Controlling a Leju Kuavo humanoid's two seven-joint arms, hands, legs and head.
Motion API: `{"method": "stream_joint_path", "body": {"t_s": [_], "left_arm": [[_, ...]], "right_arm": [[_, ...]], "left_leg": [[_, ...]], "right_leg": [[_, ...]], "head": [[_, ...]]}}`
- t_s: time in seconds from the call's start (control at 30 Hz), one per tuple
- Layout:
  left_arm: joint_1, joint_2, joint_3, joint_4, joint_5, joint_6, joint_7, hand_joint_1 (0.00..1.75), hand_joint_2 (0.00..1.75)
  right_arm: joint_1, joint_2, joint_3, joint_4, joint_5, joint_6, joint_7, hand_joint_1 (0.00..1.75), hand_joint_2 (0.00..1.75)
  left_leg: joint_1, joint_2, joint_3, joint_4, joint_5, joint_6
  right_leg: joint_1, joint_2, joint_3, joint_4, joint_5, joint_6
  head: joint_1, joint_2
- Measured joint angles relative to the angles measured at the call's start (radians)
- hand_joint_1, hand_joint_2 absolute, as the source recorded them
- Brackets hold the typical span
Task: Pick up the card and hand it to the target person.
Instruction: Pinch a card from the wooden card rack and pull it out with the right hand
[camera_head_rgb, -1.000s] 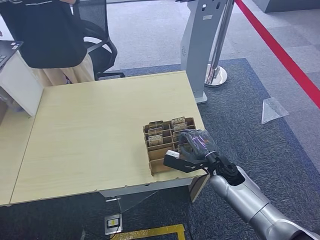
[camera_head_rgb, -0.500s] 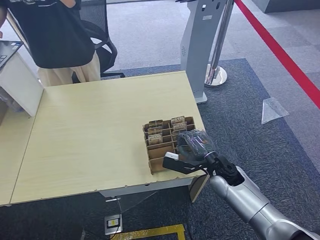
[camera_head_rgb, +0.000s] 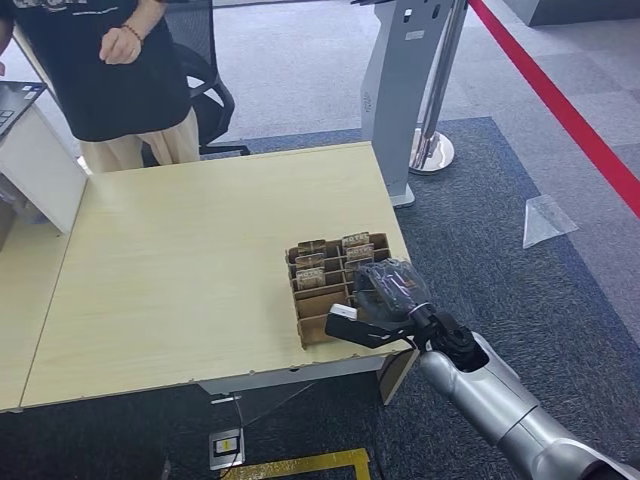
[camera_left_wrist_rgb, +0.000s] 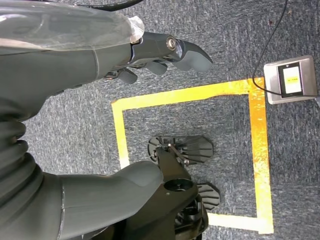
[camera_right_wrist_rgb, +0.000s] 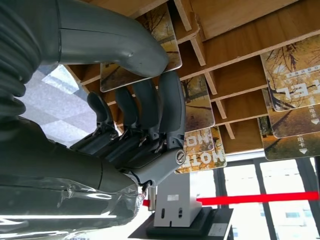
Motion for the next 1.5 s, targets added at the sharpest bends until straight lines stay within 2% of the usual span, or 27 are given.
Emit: {"method": "stream_joint_path", "body": {"t_s": [0.1, 0.23, 0.27, 0.47, 0.63, 0.77, 0.87, 1.0, 1.23, 1.4, 1.5], "left_arm": [[0.0, 0.0, 0.0, 0.0, 0.0, -0.001, 0.0, 0.0, 1.75], [0.0, 0.0, 0.0, 0.0, 0.0, -0.001, 0.0, 0.0, 1.75], [0.0, 0.0, 0.0, 0.0, 0.0, -0.001, 0.0, 0.0, 1.75], [0.0, 0.0, 0.0, 0.0, 0.001, -0.001, 0.0, 0.0, 1.75], [0.0, 0.0, -0.002, 0.0, 0.001, -0.002, 0.0, 0.0, 1.75], [0.0, 0.0, -0.005, 0.0, 0.001, -0.007, 0.0, 0.0, 1.75], [0.0, 0.0, -0.008, 0.0, 0.003, -0.007, 0.0, 0.0, 1.75], [-0.001, 0.0, -0.01, 0.0, 0.004, -0.007, 0.0, 0.0, 1.75], [-0.001, 0.0, -0.02, 0.0, 0.005, -0.008, 0.0, 0.0, 1.75], [-0.001, 0.0, -0.023, 0.0, 0.005, -0.009, 0.0, 0.0, 1.75], [-0.001, 0.0, -0.024, 0.0, 0.005, -0.01, 0.0, 0.0, 1.75]], "right_arm": [[0.0, -0.001, 0.0, 0.0, -0.009, 0.0, -0.016, 1.19, 1.75], [-0.004, -0.006, 0.0, 0.0, -0.024, 0.008, -0.041, 1.71, 1.75], [-0.006, -0.008, 0.0, -0.001, -0.026, 0.012, -0.045, 1.72, 1.75], [-0.012, -0.016, 0.0, -0.004, -0.031, 0.022, -0.058, 1.57, 1.75], [-0.014, -0.024, 0.001, -0.013, -0.037, 0.039, -0.069, 1.56, 1.75], [-0.015, -0.032, 0.001, -0.023, -0.043, 0.053, -0.081, 1.45, 1.75], [-0.017, -0.037, 0.002, -0.028, -0.046, 0.061, -0.087, 1.54, 1.75], [-0.018, -0.041, 0.003, -0.034, -0.049, 0.069, -0.094, 1.51, 1.75], [-0.024, -0.049, 0.01, -0.037, -0.057, 0.08, -0.11, 1.63, 1.75], [-0.031, -0.058, 0.013, -0.042, -0.072, 0.11, -0.138, 1.75, 1.75], [-0.04, -0.066, 0.017, -0.044, -0.083, 0.138, -0.161, 1.75, 1.75]], "left_leg": [[0.0, 0.0, 0.0, 0.0, 0.0, 0.0], [0.0, 0.0, 0.0, 0.0, 0.0, 0.0], [0.0, 0.0, 0.0, 0.0, 0.0, 0.0], [0.0, 0.0, 0.0, 0.0, 0.0, 0.0], [0.0, 0.0, 0.0, 0.0, 0.0, 0.0], [0.0, 0.0, 0.0, 0.0, 0.0, 0.0], [0.0, 0.0, 0.0, 0.0, 0.0, 0.0], [0.0, 0.0, 0.0, 0.0, 0.0, 0.0], [0.0, 0.0, 0.0, 0.0, 0.0, 0.0], [0.0, 0.0, 0.0, 0.0, 0.0, 0.0], [0.0, 0.0, -0.001, 0.0, 0.0, 0.0]], "right_leg": [[0.0, 0.0, 0.0, 0.0, 0.0, 0.0], [0.0, 0.0, 0.0, 0.0, 0.0, 0.0], [0.0, 0.0, 0.0, 0.0, 0.0, 0.0], [0.0, 0.0, 0.0, 0.0, 0.0, 0.0], [0.0, 0.0, 0.0, 0.0, 0.0, 0.0], [0.0, 0.0, 0.0, 0.0, 0.0, 0.0], [0.0, 0.0, 0.0, 0.0, 0.0, 0.0], [0.0, 0.0, 0.0, 0.0, 0.0, 0.0], [0.0, 0.0, 0.0, 0.0, 0.0, 0.0], [0.0, 0.0, 0.0, 0.0, 0.0, 0.0], [0.0, 0.0, 0.0, 0.0, 0.0, 0.0]], "head": [[0.0, 0.0], [0.0, 0.0], [0.0, 0.0], [0.0, 0.0], [0.0, 0.0], [0.0, 0.0], [0.0, 0.0], [0.0, 0.0], [0.0, 0.0], [0.0, 0.0], [0.0, 0.0]]}}
